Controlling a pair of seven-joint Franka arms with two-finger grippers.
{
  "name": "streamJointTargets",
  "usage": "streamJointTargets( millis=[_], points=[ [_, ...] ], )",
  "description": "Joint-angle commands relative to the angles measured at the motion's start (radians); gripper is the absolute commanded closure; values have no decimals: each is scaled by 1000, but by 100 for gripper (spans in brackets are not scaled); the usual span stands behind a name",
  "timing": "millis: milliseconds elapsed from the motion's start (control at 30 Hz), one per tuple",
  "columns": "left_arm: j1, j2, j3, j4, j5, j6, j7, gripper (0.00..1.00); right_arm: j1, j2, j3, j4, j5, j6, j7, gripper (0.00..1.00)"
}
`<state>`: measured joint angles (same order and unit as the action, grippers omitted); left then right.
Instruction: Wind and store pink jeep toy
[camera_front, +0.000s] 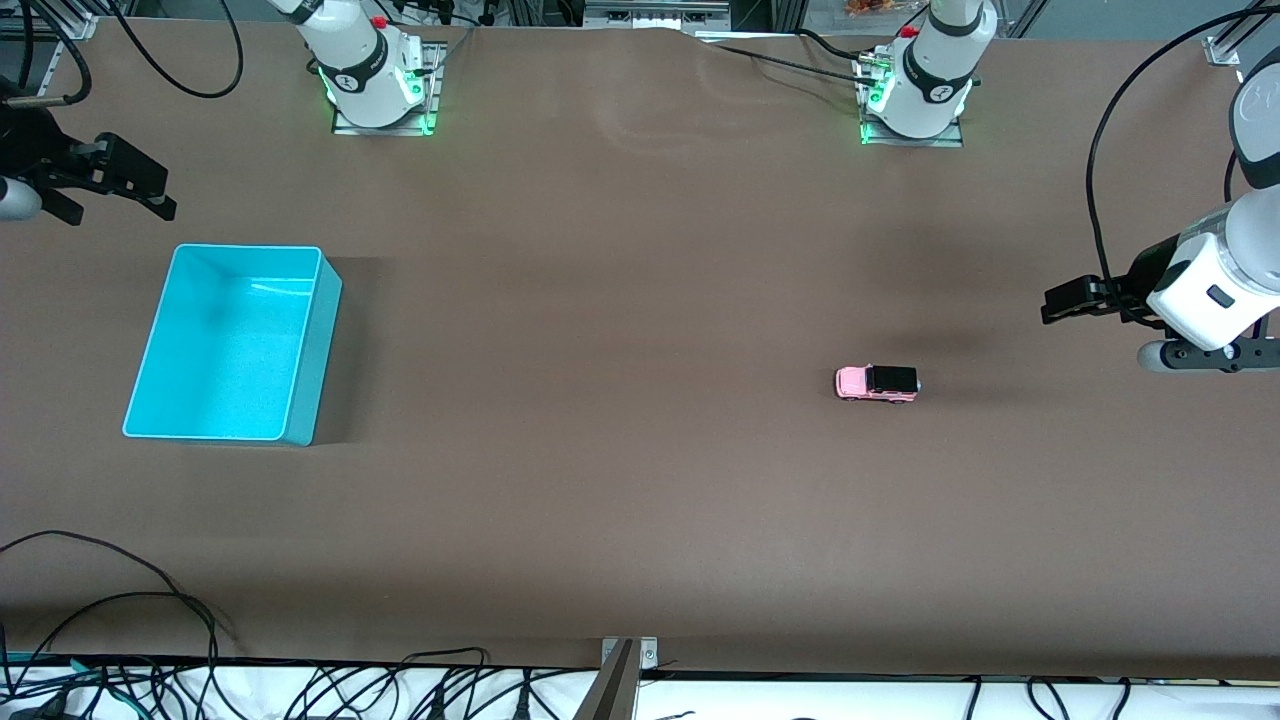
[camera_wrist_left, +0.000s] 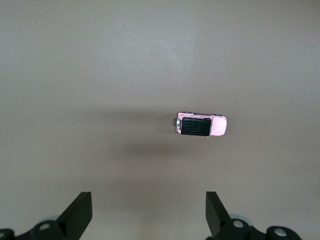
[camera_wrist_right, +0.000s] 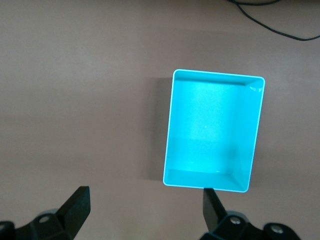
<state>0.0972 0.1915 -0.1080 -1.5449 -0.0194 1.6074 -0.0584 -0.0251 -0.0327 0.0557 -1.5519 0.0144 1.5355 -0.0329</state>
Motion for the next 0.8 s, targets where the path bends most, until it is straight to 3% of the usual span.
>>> streamJointTargets(
  millis=[0, 533, 767],
  points=[
    [-1, -1, -2, 0, -10, 8, -9, 0, 1, 25, 1, 33, -10, -6, 16, 0],
    [-8, 23, -2, 2, -10, 25, -149, 0, -1, 30, 0, 33, -8, 23, 16, 0],
    [-25, 48, -7, 0, -10, 55, -305, 0, -2, 30, -2, 33, -8, 22, 16, 0]
  ],
)
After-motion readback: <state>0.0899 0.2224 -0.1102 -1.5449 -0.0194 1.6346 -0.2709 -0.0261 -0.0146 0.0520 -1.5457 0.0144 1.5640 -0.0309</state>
